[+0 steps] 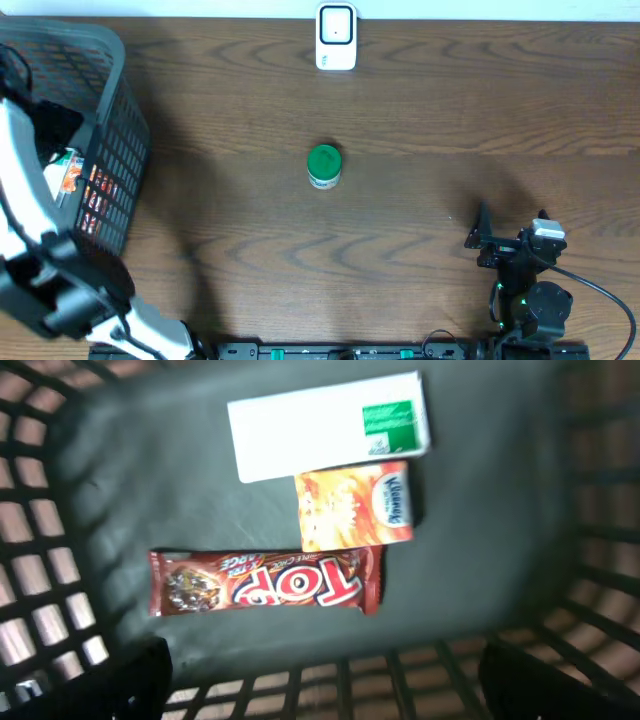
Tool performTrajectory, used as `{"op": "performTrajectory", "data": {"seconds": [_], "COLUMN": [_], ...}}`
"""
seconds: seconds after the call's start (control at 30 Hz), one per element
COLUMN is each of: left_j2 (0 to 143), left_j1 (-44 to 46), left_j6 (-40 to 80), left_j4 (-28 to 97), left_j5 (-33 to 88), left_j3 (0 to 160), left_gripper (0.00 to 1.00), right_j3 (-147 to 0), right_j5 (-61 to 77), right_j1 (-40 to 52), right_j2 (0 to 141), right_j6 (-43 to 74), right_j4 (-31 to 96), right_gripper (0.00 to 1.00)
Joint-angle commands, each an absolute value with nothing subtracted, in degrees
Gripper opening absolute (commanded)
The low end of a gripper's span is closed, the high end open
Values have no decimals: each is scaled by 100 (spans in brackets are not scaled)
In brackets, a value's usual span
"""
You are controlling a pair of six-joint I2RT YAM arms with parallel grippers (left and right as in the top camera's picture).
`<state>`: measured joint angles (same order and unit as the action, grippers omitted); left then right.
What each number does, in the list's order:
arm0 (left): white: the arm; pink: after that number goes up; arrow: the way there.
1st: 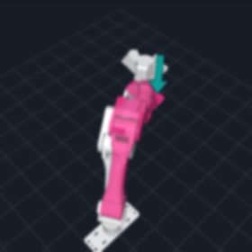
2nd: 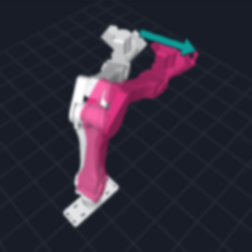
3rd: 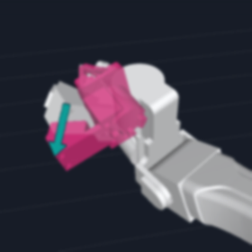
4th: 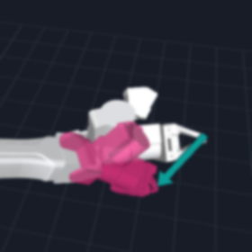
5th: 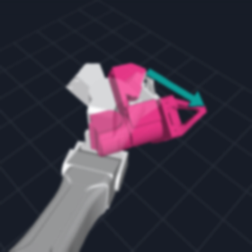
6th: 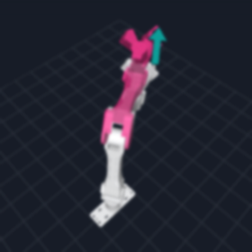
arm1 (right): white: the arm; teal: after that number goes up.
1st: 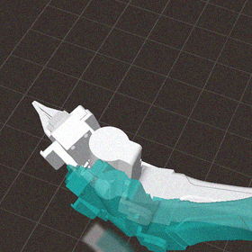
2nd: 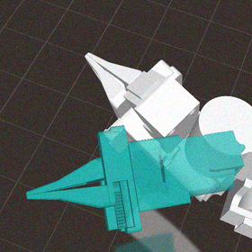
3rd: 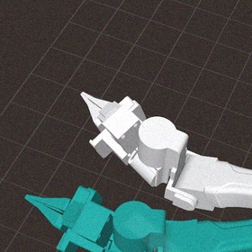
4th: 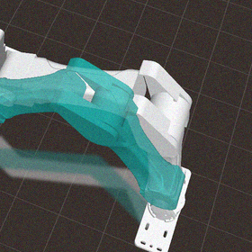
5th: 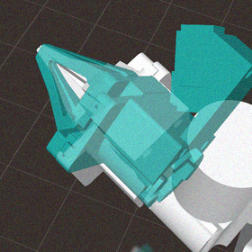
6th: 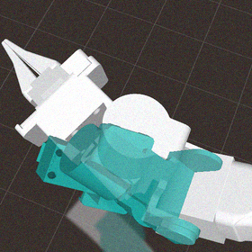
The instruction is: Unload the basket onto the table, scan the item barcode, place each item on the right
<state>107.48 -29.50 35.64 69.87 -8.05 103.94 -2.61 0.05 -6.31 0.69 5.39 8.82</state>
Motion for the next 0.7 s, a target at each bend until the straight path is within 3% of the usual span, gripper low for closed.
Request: {"op": "performTrajectory", "data": {"seconds": [0.0, 0.67], "left_j2": [11231, 12597], "left_j1": [-2978, -2989], "left_j6": [3828, 3970], "left_j4": [6910, 5931], "left_j5": [-856, -867], "left_j3": [10396, 10217], "left_gripper": [98, 98], "right_j3": [-239, -239], "right_j5": [10, 10], "right_j1": [-668, -668], "right_j2": [34, 34], "right_j6": [462, 462], "right_j4": [880, 880], "right_gripper": [99, 99]}}
